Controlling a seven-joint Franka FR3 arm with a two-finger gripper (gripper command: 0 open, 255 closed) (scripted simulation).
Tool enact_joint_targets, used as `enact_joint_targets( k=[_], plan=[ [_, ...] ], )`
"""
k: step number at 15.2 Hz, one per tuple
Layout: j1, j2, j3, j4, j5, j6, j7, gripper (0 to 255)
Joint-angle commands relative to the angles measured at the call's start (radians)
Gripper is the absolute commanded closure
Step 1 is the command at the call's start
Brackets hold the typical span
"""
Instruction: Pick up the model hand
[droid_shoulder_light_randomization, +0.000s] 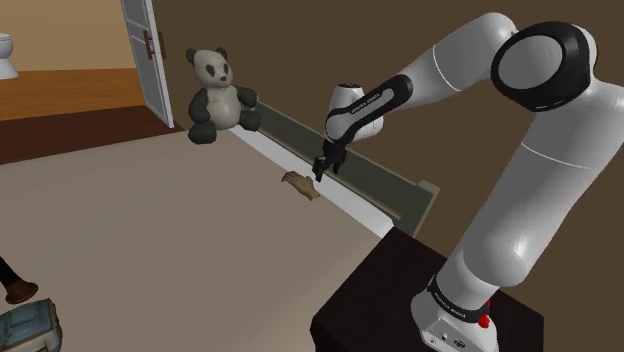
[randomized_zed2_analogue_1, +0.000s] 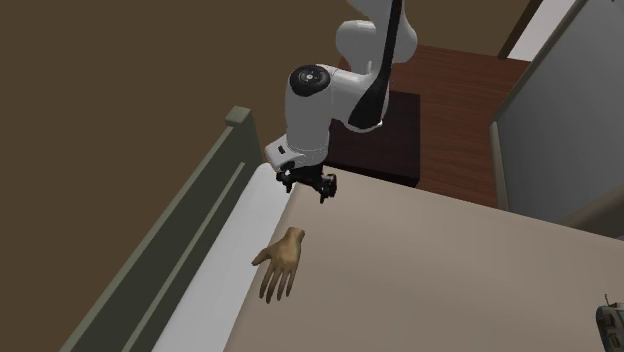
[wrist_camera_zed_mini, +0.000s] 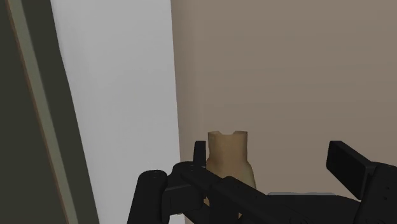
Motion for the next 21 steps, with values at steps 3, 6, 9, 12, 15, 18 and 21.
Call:
enact_joint_targets(
  k=[3,6,9,12,15,18,21],
  plan=[
    [-0.014,0.166,0.003,0.092,0.057,0.077,-0.041,0],
    [-0.031,0.287,0.015,0.177,0.096,0.114,-0.066,0],
    [-0.042,0.352,0.024,0.219,0.114,0.138,-0.077,0],
    [-0.046,0.386,0.030,0.221,0.122,0.169,-0.083,0],
    [-0.052,0.427,0.038,0.226,0.132,0.205,-0.090,0],
    [-0.053,0.429,0.038,0.227,0.132,0.206,-0.091,255],
    [-0.053,0.429,0.038,0.227,0.132,0.206,-0.091,255]
  ],
)
